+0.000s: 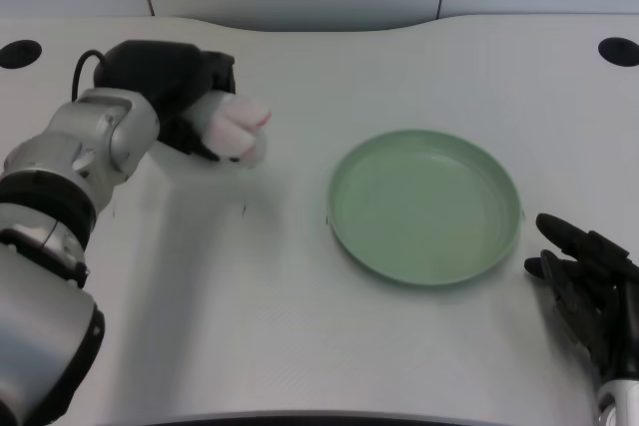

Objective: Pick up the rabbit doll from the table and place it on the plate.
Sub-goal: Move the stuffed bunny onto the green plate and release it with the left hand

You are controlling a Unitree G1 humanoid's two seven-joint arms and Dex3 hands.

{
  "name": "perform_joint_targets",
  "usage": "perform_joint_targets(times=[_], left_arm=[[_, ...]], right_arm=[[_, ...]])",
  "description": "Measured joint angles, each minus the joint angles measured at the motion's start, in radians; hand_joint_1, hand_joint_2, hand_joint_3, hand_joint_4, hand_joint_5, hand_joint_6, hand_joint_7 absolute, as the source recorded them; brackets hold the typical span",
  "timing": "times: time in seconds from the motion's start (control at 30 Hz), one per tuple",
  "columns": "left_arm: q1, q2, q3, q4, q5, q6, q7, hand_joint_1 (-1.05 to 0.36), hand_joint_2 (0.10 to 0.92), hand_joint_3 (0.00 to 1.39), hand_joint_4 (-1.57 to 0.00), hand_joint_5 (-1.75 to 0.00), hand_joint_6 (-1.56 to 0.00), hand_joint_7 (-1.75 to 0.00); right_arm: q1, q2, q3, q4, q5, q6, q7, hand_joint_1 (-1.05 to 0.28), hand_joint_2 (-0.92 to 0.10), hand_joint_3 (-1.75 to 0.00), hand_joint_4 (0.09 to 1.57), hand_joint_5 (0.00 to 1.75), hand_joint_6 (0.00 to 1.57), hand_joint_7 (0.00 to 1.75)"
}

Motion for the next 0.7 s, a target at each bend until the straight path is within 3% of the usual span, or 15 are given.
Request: perform_joint_targets(times=[0.1,0.13,0.17,0.23,0.33,0.37,0.43,0.5,0.6,0.7], left_arm=[[-0.016,-0.022,0.008,-0.011,-0.010,-0.015,-0.003,-0.16,0.787,0.22,-0.67,-1.61,-0.63,-1.62],[-0.021,-0.030,0.008,-0.014,-0.011,-0.021,-0.003,-0.18,0.762,0.23,-0.69,-1.49,-0.66,-1.46],[-0.028,-0.038,0.008,-0.018,-0.011,-0.026,-0.003,-0.18,0.758,0.25,-0.70,-1.50,-0.67,-1.45],[-0.044,-0.053,0.011,-0.025,-0.013,-0.032,-0.012,-0.16,0.641,0.54,-0.68,-1.70,-0.60,-1.68],[-0.060,-0.079,0.012,-0.026,-0.014,-0.035,-0.015,-0.16,0.547,0.73,-0.72,-1.74,-0.62,-1.74],[-0.065,-0.094,0.011,-0.026,-0.013,-0.032,-0.015,-0.19,0.576,0.67,-0.69,-1.66,-0.62,-1.63],[-0.074,-0.132,0.008,-0.026,-0.012,-0.032,-0.015,-0.19,0.617,0.61,-0.70,-1.72,-0.59,-1.71],[-0.075,-0.164,0.000,-0.027,-0.010,-0.035,-0.015,-0.19,0.609,0.59,-0.73,-1.74,-0.61,-1.74],[-0.078,-0.213,-0.021,-0.027,0.000,-0.035,-0.022,-0.18,0.584,0.59,-0.78,-1.75,-0.63,-1.75],[-0.082,-0.266,-0.044,-0.026,0.011,-0.032,-0.029,-0.20,0.582,0.60,-0.79,-1.75,-0.63,-1.75]], right_arm=[[0.000,0.004,0.000,0.000,0.002,0.001,-0.004,-0.30,-0.92,-0.25,0.69,0.82,0.97,0.02],[0.000,0.006,0.000,-0.001,0.002,0.001,-0.007,-0.29,-0.92,-0.24,0.69,0.83,0.97,0.02],[0.000,0.007,0.001,-0.001,0.001,0.001,-0.008,-0.29,-0.92,-0.24,0.69,0.83,0.97,0.02],[-0.001,0.008,0.001,-0.001,0.001,0.004,-0.008,-0.30,-0.92,-0.23,0.70,0.83,0.97,0.02],[-0.003,0.007,0.000,-0.001,0.003,0.009,-0.002,-0.31,-0.92,-0.23,0.69,0.82,0.97,0.02],[-0.003,0.006,0.001,-0.001,0.003,0.009,0.003,-0.31,-0.92,-0.23,0.69,0.82,0.97,0.02],[-0.004,0.007,0.001,-0.001,0.003,0.010,0.010,-0.31,-0.92,-0.22,0.70,0.82,0.97,0.02],[-0.004,0.007,0.001,-0.001,0.005,0.012,0.016,-0.32,-0.92,-0.22,0.71,0.81,0.96,0.01],[-0.004,0.009,0.000,-0.001,0.020,0.018,0.028,-0.32,-0.92,-0.21,0.72,0.81,0.96,0.01],[-0.004,0.014,0.000,-0.002,0.022,0.018,0.035,-0.33,-0.92,-0.21,0.72,0.81,0.96,0.01]])
